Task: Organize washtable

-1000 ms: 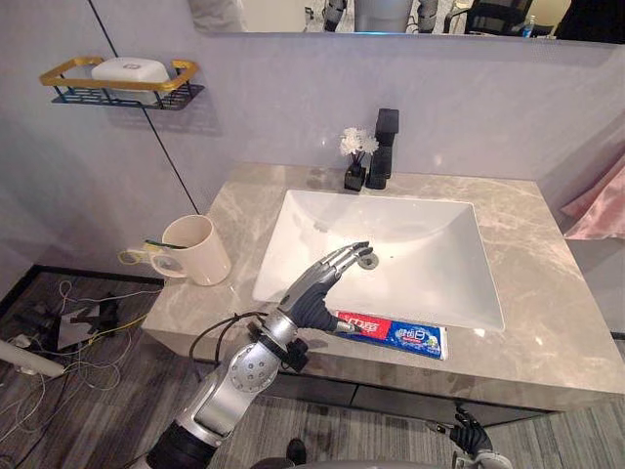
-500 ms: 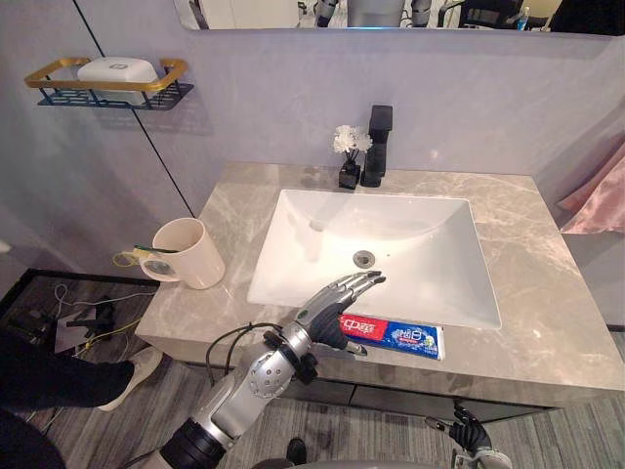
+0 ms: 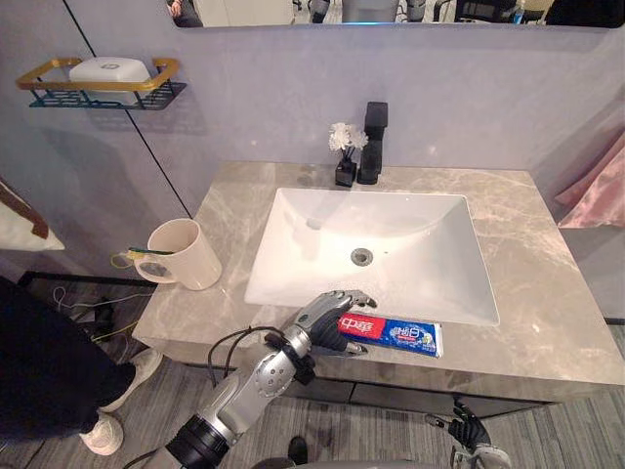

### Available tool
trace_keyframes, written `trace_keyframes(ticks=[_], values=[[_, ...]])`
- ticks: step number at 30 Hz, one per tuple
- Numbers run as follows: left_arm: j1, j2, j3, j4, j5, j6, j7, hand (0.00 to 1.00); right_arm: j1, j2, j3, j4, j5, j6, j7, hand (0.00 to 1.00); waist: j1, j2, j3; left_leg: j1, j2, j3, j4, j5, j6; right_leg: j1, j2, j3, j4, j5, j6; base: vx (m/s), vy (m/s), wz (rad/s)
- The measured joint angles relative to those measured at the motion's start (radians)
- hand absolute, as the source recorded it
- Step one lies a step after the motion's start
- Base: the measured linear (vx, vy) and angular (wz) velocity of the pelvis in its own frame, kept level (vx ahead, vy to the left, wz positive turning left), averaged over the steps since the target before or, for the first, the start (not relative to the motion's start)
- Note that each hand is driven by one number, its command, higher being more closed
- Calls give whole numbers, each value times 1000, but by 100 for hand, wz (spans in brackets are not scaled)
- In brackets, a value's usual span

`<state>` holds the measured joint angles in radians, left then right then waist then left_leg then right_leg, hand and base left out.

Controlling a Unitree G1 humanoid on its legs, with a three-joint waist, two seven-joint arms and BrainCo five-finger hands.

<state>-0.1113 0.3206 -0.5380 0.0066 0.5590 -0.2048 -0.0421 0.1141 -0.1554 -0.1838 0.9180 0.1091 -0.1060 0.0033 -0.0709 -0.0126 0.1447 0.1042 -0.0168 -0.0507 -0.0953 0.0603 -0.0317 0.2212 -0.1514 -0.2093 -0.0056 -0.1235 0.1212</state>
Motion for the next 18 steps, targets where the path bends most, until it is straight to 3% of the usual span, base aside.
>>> trace_keyframes(ticks=[8,18], values=[[-17,-1,23,6,-75,-2,-6,100,-2,0,2,0,11,0,1,0,-7,2,0,0,3,24,1,-3,-4,0,2,19,-16,5,0,10,-14,-6],[26,2,74,0,-79,4,2,100,1,0,-9,-6,56,0,-2,0,-19,19,-1,4,11,40,0,-4,-4,-17,5,45,3,7,-3,-45,-10,-6]])
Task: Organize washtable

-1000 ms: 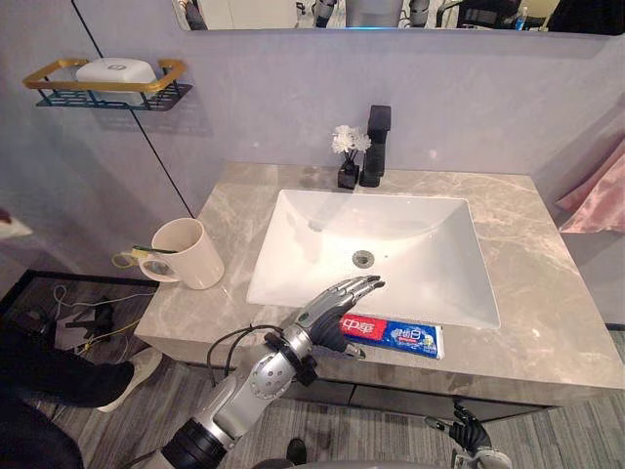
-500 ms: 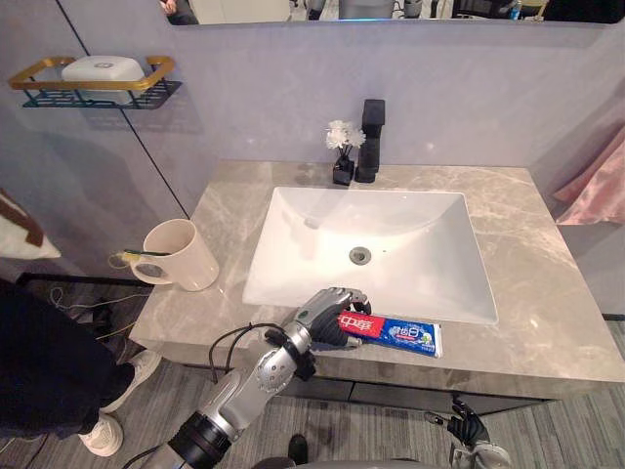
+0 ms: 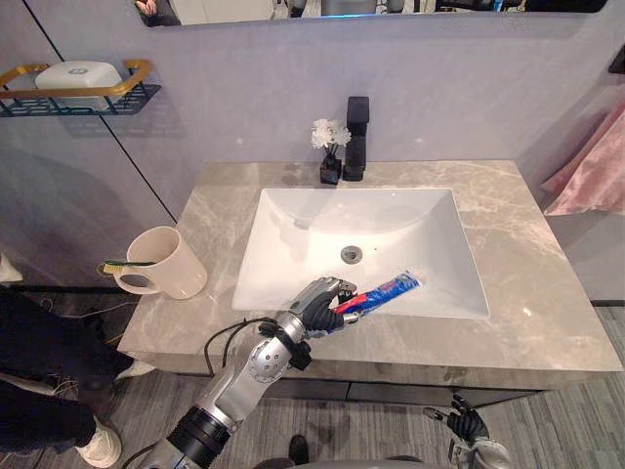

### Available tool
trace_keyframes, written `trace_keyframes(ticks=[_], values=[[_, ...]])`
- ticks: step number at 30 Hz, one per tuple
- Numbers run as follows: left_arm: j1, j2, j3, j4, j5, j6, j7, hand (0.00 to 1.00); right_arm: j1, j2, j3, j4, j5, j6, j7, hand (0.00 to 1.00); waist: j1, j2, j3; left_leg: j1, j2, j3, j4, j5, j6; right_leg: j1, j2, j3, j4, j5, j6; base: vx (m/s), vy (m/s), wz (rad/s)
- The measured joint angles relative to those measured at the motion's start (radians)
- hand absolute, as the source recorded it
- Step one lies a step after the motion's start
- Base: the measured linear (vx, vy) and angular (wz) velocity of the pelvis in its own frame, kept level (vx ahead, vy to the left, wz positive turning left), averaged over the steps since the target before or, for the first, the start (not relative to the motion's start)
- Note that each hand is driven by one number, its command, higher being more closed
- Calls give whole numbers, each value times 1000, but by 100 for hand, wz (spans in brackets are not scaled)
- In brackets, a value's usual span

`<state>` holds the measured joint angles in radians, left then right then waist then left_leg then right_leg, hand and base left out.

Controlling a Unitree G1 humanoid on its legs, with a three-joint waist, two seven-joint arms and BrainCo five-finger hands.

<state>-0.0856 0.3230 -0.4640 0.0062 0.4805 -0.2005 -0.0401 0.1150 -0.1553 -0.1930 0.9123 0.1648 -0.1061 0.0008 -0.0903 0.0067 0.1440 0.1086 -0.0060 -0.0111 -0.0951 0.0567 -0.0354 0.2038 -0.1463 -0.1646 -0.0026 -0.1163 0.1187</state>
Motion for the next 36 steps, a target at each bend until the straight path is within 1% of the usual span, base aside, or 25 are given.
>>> trace_keyframes(ticks=[2,6,8,9,11,12,14,15,20,22,23,27,29,31,33,35,36], values=[[4,0,5,0,0,2,2,100,8,4,-22,-25,23,0,-3,0,-5,2,1,0,4,5,0,0,0,-3,3,4,0,2,-1,-48,-20,-9],[18,-5,14,-5,0,11,19,100,26,11,-127,-37,83,-2,-26,0,-7,12,-3,-1,7,14,0,-1,-2,-6,6,9,-1,2,-2,-19,-19,-5],[52,-15,49,-32,-1,24,24,100,43,24,-189,-79,144,-3,-47,0,-6,13,-4,-3,9,18,0,-4,-4,-14,8,22,-1,3,-3,-10,-21,-13],[58,-17,59,-37,-1,28,26,100,49,30,-208,-92,155,-5,-51,0,-6,13,-4,-3,10,21,0,-5,-4,-16,9,25,-1,5,-3,-5,-13,-13],[69,-37,102,-56,-8,45,42,100,63,49,-292,-142,198,-7,-65,0,-4,11,-4,-4,11,38,0,-8,-3,-21,8,36,1,6,-2,-11,-11,-13],[69,-44,113,-64,-9,45,45,100,67,56,-319,-158,208,-8,-68,0,-3,11,-4,-4,11,40,0,-8,-3,-23,8,38,3,6,-2,-14,-3,-12],[70,-58,143,-116,-20,48,66,100,78,83,-392,-241,234,-17,-87,0,0,7,-5,-4,12,50,0,-12,-2,-34,7,57,10,6,-2,-22,0,-18],[71,-65,149,-127,-26,48,68,100,81,88,-400,-264,240,-21,-94,0,2,5,-6,-4,13,56,0,-13,-1,-37,7,60,12,6,-2,-31,-1,-18],[85,-113,177,-218,-38,50,88,100,108,144,-479,-532,282,-47,-144,0,1,-9,-22,-4,17,76,0,-15,1,-50,9,81,28,7,0,-25,-5,-13],[99,-134,203,-242,-39,50,94,100,109,163,-505,-671,309,-70,-175,0,-1,-12,-27,0,20,85,0,-16,2,-52,11,85,36,7,0,-34,-13,-7],[110,-142,219,-253,-40,50,106,100,110,172,-518,-752,323,-91,-185,0,-1,-13,-29,3,22,91,0,-16,2,-53,12,85,37,7,0,-54,-11,0],[118,-147,241,-271,-53,51,112,100,105,172,-518,-910,359,-136,-202,0,2,-10,-42,3,23,91,0,-18,1,-57,14,85,39,6,0,-57,-11,0],[119,-146,242,-290,-59,50,112,100,71,165,-518,-995,387,-163,-201,0,1,-7,-54,3,23,91,0,-17,2,-59,14,88,39,6,0,-27,-8,-4],[119,-147,242,-301,-69,49,111,100,35,139,-511,-1045,398,-172,-192,0,0,-5,-60,3,23,91,0,-17,3,-61,14,91,40,7,1,-19,-5,-4],[119,-146,250,-312,-82,48,111,100,-6,88,-499,-1083,421,-184,-174,0,0,-5,-61,1,22,90,0,-16,3,-64,15,93,39,10,3,-17,-5,-4],[119,-145,281,-314,-104,44,110,100,-64,4,-461,-1140,446,-203,-155,0,1,-5,-62,-4,22,88,0,-16,3,-68,16,96,35,15,4,-14,-3,-4],[119,-142,288,-314,-114,44,110,100,-78,-19,-448,-1149,457,-204,-146,0,1,-6,-63,-4,21,86,1,-16,4,-68,16,97,35,15,4,0,0,0]])
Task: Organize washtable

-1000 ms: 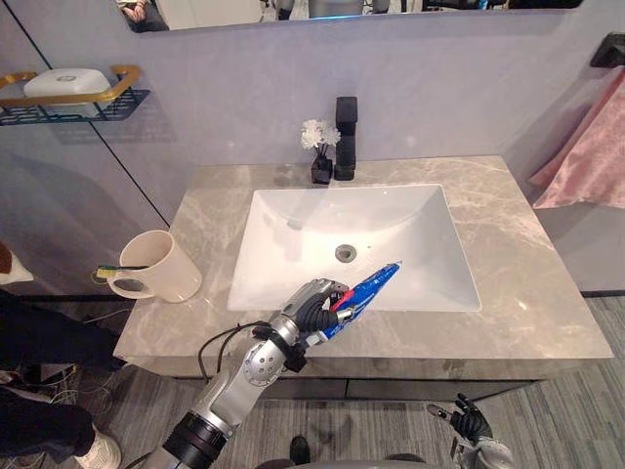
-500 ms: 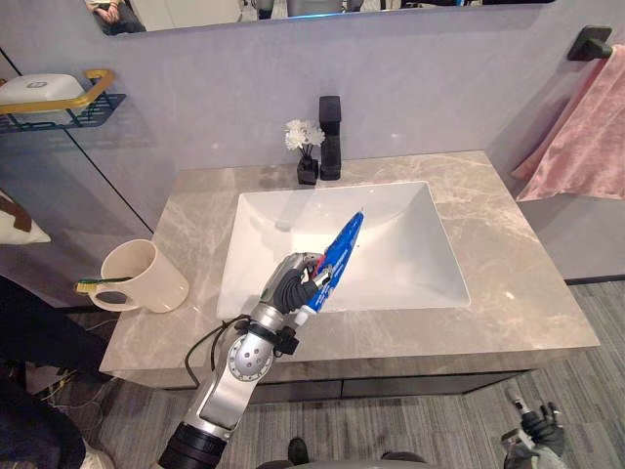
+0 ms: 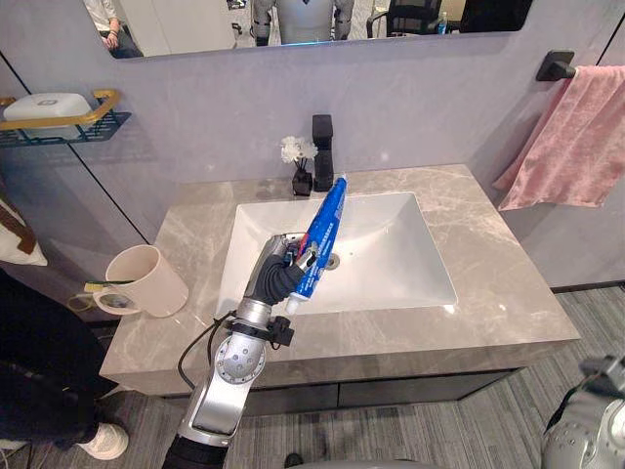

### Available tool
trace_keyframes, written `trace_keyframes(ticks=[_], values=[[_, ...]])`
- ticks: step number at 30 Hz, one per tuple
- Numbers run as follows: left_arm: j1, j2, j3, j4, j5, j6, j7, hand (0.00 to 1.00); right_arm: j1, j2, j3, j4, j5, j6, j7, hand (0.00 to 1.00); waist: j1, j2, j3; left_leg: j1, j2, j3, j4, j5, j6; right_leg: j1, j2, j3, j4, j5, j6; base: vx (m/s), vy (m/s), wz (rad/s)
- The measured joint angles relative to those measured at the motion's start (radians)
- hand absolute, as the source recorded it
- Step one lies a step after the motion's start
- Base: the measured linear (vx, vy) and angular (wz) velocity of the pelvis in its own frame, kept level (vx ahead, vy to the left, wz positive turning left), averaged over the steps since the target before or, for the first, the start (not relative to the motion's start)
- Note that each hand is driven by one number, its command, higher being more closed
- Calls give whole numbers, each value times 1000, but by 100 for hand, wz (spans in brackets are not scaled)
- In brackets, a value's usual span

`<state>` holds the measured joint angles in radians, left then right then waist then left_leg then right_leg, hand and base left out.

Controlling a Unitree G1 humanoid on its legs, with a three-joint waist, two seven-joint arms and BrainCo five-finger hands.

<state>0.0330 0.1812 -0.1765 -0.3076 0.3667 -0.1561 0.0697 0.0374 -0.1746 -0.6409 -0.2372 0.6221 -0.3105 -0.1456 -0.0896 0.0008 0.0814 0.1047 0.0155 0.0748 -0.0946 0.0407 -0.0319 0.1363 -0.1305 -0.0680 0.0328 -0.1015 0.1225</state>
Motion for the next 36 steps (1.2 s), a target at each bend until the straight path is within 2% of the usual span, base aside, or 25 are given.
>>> trace_keyframes(ticks=[2,8,14,16,19,23,32,36], values=[[0,10,18,0,-20,0,0,100,-49,-73,79,-24,21,-2,31,0,1,-5,-4,0,-1,-3,0,0,0,1,1,-1,0,0,1,0,0,0],[-5,26,16,0,-54,0,0,100,-93,-125,281,-25,93,21,108,0,22,-6,-5,-5,-2,-16,0,0,0,3,0,-14,1,0,1,-10,-12,5],[-28,32,-33,0,-71,0,0,100,-169,-151,582,-24,192,102,198,0,31,-5,-7,-8,-14,-23,0,3,4,3,-7,-21,1,0,1,-17,1,4],[-56,35,-56,0,-72,1,1,100,-171,-150,660,-21,214,140,224,0,44,-5,-7,-13,-17,-34,0,6,8,3,-12,-35,3,0,1,-21,-2,14],[-74,47,-56,0,-76,2,6,100,-195,-149,729,3,243,170,254,0,49,-5,-7,-14,-19,-42,0,9,11,2,-14,-43,8,1,1,-19,-8,10],[-83,59,-57,1,-78,6,21,100,-245,-147,802,56,275,204,259,0,50,-5,-7,-19,-25,-47,0,15,13,0,-16,-48,8,1,1,-26,-3,3],[-110,58,-59,1,-78,22,33,100,-249,-114,895,119,320,246,258,0,49,-4,-7,-24,-26,-56,-1,28,11,0,-16,-60,8,1,1,-39,-17,4],[-121,57,-60,1,-81,22,43,100,-267,-105,923,154,341,250,258,0,49,-4,-7,-29,-25,-61,-1,33,11,-2,-15,-65,7,3,-3,-33,-13,5]])
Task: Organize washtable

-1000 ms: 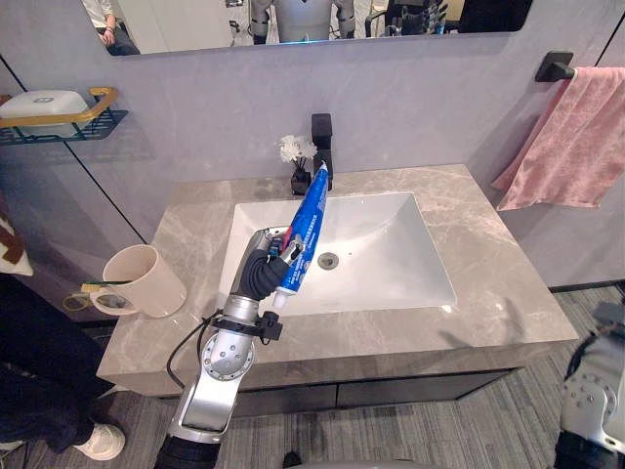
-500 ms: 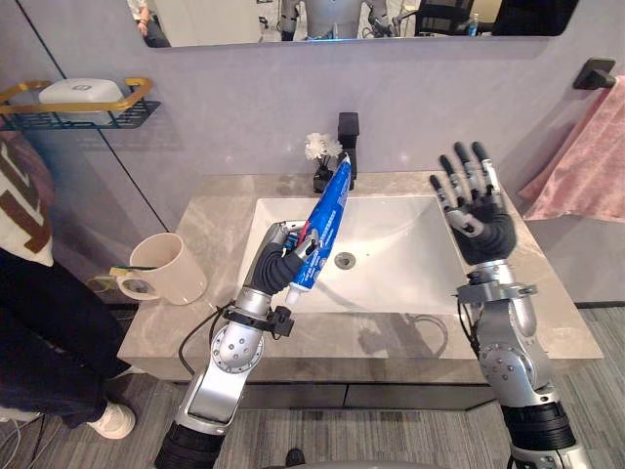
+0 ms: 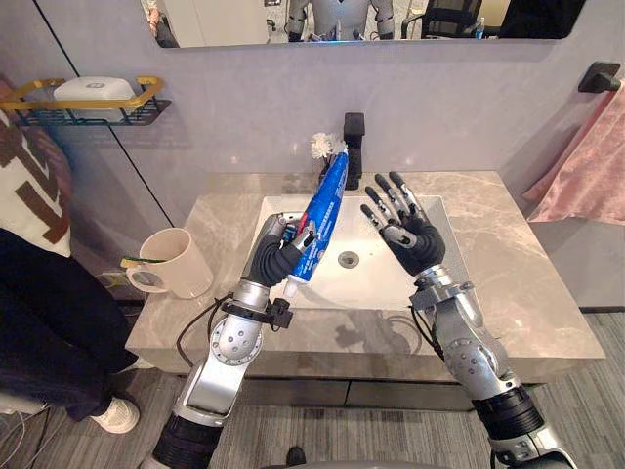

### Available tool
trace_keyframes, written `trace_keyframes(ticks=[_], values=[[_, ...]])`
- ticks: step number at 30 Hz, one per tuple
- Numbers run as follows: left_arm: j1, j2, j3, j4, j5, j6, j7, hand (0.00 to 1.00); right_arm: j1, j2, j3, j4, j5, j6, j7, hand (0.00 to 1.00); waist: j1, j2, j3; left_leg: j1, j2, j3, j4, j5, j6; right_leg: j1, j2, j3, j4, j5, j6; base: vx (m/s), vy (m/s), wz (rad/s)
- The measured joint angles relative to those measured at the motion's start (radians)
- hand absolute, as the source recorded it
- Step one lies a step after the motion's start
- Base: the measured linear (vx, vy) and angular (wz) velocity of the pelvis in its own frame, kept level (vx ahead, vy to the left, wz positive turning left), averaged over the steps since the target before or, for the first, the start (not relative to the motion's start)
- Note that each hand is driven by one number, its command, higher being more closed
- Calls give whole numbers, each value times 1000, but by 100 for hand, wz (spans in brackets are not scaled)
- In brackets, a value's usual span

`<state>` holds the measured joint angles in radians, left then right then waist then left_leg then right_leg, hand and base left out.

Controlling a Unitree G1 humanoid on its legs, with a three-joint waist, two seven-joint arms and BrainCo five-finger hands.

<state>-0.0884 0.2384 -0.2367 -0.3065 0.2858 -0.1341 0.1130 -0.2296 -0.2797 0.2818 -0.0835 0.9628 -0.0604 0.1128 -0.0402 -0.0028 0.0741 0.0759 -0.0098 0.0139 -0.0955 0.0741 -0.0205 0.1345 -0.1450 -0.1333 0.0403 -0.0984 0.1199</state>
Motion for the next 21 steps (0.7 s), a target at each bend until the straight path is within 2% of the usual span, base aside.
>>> trace_keyframes(ticks=[21], values=[[-17,-29,-113,5,-18,20,1,100,-98,54,112,107,109,5,-1,0,3,0,0,-13,8,-8,-1,19,-5,-7,9,-5,-9,16,-7,-31,-13,1]])
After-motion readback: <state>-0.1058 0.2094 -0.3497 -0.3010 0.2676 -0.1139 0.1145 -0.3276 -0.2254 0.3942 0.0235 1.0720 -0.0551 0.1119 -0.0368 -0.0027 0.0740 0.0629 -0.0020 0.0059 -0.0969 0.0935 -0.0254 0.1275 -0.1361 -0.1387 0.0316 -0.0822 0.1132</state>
